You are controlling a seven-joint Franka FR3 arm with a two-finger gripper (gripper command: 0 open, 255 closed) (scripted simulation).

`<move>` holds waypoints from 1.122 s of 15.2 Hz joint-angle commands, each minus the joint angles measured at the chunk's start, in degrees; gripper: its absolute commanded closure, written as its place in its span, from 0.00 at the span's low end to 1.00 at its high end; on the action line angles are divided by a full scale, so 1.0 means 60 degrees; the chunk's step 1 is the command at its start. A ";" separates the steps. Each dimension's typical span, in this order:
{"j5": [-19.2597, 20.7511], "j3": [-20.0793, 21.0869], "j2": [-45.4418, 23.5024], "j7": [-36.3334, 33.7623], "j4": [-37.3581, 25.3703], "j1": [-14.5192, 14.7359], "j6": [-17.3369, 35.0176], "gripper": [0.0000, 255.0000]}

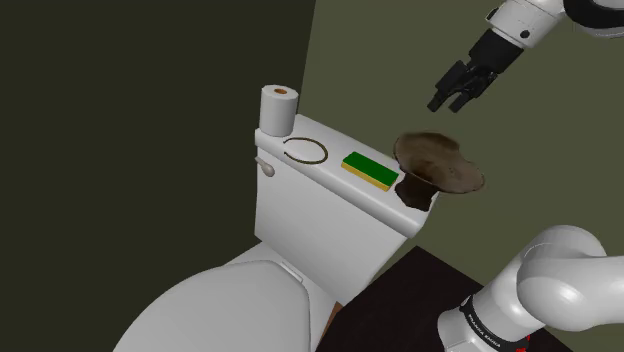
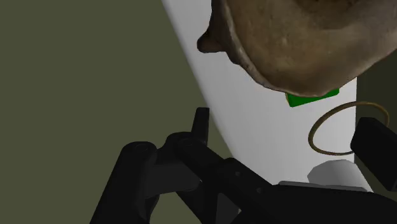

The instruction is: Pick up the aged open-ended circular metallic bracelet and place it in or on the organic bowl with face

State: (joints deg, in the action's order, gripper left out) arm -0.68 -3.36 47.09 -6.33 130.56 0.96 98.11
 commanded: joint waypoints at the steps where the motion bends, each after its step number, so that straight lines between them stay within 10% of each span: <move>1: 0.0000 0.0000 0.0000 0.0000 0.0000 0.0000 0.0000 0.00; 17: 0.1406 0.3003 -0.4065 -0.1341 -0.0980 0.0603 0.2766 0.00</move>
State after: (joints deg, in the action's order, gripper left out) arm 6.61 13.62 25.14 -13.80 125.68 4.68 113.52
